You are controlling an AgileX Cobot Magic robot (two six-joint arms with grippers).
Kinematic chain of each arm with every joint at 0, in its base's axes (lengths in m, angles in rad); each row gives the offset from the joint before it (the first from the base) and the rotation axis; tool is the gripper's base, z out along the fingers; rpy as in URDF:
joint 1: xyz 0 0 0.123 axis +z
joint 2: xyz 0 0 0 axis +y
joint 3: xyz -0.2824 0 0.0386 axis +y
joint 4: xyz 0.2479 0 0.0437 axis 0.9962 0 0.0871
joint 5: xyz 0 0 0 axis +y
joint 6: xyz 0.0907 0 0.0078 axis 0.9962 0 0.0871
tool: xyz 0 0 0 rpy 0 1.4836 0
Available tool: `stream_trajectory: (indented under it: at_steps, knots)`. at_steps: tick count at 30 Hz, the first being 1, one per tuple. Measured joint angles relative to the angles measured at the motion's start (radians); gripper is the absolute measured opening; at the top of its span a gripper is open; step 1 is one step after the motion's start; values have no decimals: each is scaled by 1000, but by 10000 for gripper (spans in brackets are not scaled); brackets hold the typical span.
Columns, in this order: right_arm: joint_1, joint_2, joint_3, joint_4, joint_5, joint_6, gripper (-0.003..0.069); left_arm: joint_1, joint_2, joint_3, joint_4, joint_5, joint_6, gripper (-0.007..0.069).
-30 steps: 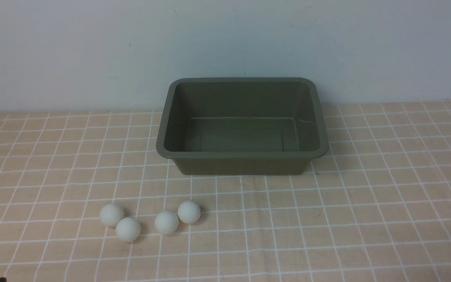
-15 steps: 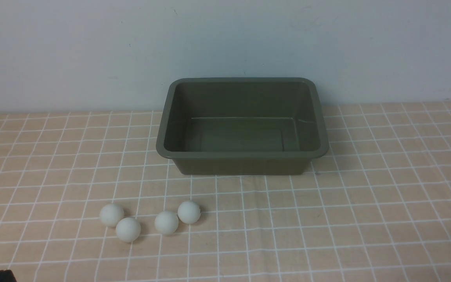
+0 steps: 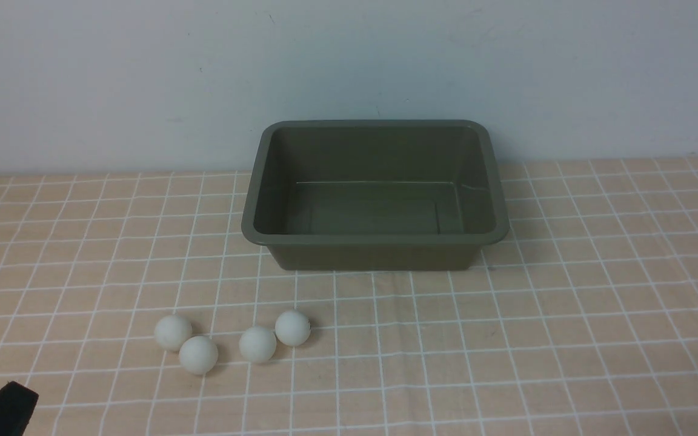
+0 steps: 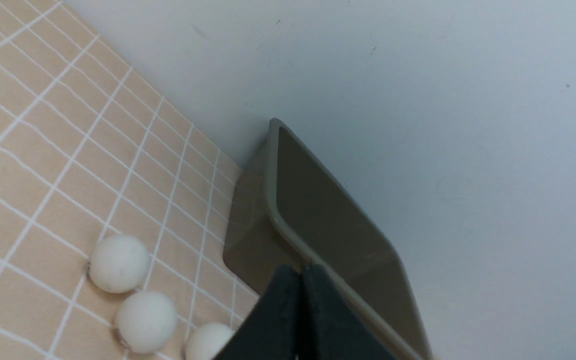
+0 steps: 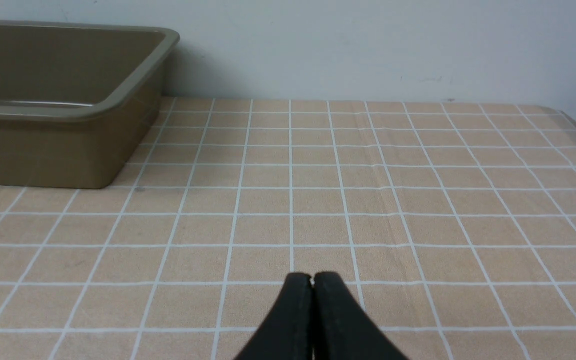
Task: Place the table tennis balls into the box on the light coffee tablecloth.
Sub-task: 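Reach for and grasp a ping pong ball on the table beside the basket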
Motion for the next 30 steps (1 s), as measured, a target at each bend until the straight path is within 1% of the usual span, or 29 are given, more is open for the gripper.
stream_trajectory:
  at_steps: [5,11,13,14,15,16,18,19,20,21,23,24,26,27,28,29,30]
  knots:
    - [0,0,0,0,0,0,-16,0,0,0,-97,-15,0,-69]
    - [0,0,0,0,0,0,-16,0,0,0,-152,-55,6,-69]
    - [0,0,0,0,0,0,-16,0,0,-11,-142,-92,76,-69]
    - [0,0,0,0,0,0,-16,0,0,-38,-116,-102,145,-69]
    - [0,0,0,0,0,0,-16,0,0,-44,-104,-102,173,-69]
    - [0,0,0,0,0,0,-16,0,0,-106,-55,-100,288,-69]
    - [0,0,0,0,0,0,-16,0,0,-181,4,-71,438,-69]
    - [0,0,0,0,0,0,-16,0,0,-244,45,-27,569,-69]
    - [0,0,0,0,0,0,-16,0,0,-253,48,-20,587,-69]
    - [0,0,0,0,0,0,-16,0,2,-300,66,26,687,-69]
    - [0,0,0,0,0,0,-16,0,29,-364,69,114,806,-69]
    - [0,0,0,0,0,0,-16,0,61,-394,69,171,847,-69]
    - [0,0,0,0,0,0,-16,0,126,-428,69,253,874,-69]
    - [0,0,0,0,0,0,-16,0,169,-443,69,295,876,-69]
    - [0,0,0,0,0,0,-16,0,178,-445,69,303,876,-69]
    - [0,0,0,0,0,0,-16,0,264,-466,72,359,868,-69]
    - [0,0,0,0,0,0,-16,0,295,-472,74,374,861,-69]
